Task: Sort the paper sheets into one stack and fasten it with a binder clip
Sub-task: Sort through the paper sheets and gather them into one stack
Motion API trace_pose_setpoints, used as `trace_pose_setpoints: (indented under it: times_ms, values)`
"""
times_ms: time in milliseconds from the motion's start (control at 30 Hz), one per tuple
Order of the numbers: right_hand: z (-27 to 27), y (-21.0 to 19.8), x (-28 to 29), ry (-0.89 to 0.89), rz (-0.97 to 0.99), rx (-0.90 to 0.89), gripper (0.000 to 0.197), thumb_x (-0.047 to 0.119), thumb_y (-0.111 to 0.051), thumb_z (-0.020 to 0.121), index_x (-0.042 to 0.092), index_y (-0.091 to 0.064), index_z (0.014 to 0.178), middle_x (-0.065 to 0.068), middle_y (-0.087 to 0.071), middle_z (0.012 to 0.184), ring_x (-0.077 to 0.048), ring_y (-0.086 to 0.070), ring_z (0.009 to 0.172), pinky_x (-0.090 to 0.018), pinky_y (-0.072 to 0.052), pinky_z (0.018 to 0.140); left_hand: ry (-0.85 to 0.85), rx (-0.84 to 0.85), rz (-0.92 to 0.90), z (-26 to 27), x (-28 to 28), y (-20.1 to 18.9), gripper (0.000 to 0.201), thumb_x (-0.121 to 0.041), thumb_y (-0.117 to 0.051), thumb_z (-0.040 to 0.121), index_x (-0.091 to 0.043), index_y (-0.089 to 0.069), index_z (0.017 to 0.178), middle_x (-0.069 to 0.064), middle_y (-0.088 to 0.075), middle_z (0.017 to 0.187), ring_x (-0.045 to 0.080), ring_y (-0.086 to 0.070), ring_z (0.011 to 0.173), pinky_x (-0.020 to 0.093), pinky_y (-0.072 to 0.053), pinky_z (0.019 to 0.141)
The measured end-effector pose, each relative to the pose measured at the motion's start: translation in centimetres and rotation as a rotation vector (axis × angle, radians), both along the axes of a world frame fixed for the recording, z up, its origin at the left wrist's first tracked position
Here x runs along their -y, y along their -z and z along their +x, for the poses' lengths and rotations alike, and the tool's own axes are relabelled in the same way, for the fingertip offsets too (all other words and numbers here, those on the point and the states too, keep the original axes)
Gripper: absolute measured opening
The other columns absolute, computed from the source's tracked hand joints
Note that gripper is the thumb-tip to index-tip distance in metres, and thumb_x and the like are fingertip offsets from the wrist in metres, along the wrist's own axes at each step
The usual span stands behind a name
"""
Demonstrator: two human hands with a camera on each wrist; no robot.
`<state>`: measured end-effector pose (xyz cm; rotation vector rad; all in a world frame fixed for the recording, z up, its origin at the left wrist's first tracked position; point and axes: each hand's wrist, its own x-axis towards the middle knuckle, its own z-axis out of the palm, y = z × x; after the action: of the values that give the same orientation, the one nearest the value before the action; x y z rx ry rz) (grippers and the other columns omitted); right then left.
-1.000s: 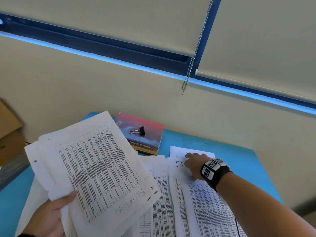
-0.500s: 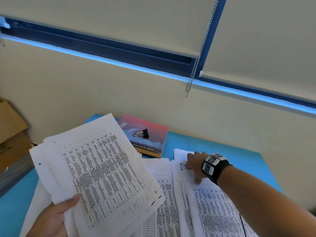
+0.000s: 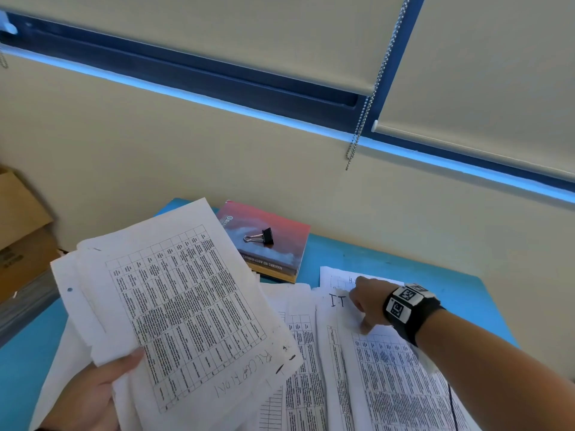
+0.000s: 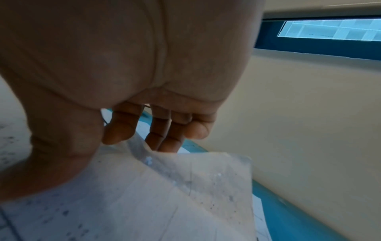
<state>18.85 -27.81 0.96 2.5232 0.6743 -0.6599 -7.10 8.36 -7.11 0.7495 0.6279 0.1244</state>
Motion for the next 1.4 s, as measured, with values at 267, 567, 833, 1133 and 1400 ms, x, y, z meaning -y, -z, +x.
trace_pose_setpoints:
  times_ms: [267, 567, 833, 1133, 1400]
  values:
    - [-0.5, -0.1, 0.0, 0.042, 0.103, -0.009, 0.03, 0.035, -0.082, 0.073, 0.02, -0.064, 0.093, -0.001, -0.057, 0.114, -0.024, -0.059, 0.098, -0.034, -0.048, 0.08, -0.003, 0.011, 0.009, -0.1, 0.4, -0.4, 0.053, -0.003, -0.056, 0.078, -0.007, -0.059, 0.131, 0.018, -0.065, 0.126, 0.041, -0.057, 0.12, 0.067, -0.026, 0.11]
    - [-1.0, -0.1, 0.9, 0.219, 0.2, 0.012, 0.053, 0.033, -0.081, 0.073, 0.022, -0.053, 0.116, 0.0, -0.06, 0.117, -0.019, -0.049, 0.092, -0.029, -0.041, 0.078, 0.041, 0.046, 0.022, -0.3, 0.3, -0.6, 0.043, -0.002, -0.053, 0.083, -0.024, -0.07, 0.116, 0.017, -0.068, 0.123, 0.042, -0.061, 0.116, 0.067, -0.03, 0.107]
    - [-2.1, -1.2, 3.6, 0.333, 0.239, -0.08, 0.06, 0.029, -0.079, 0.071, 0.021, -0.055, 0.126, 0.001, -0.06, 0.123, -0.019, -0.057, 0.105, -0.029, -0.044, 0.085, 0.035, 0.06, 0.032, -0.4, 0.0, -0.1, 0.044, -0.002, -0.052, 0.087, -0.025, -0.068, 0.121, 0.016, -0.067, 0.124, 0.041, -0.061, 0.116, 0.069, -0.028, 0.108]
    - [-4.3, -0.2, 3.1, 0.331, 0.132, -0.142, 0.074, 0.036, -0.084, 0.069, 0.014, -0.054, 0.133, -0.002, -0.062, 0.13, -0.024, -0.06, 0.116, -0.033, -0.046, 0.1, 0.012, 0.041, 0.056, -0.1, -0.2, 0.4, 0.052, 0.0, -0.051, 0.087, -0.013, -0.053, 0.138, 0.016, -0.063, 0.131, 0.04, -0.056, 0.124, 0.069, -0.026, 0.109]
    - [-4.6, -4.5, 4.4, 0.307, 0.271, -0.036, 0.013, 0.02, -0.071, 0.071, 0.023, -0.059, 0.07, 0.004, -0.059, 0.074, -0.019, -0.055, 0.071, -0.023, -0.043, 0.063, 0.021, 0.023, 0.05, -0.1, -0.3, 0.4, 0.05, 0.0, -0.05, 0.09, -0.014, -0.052, 0.138, 0.013, -0.063, 0.131, 0.039, -0.055, 0.125, 0.069, -0.025, 0.109]
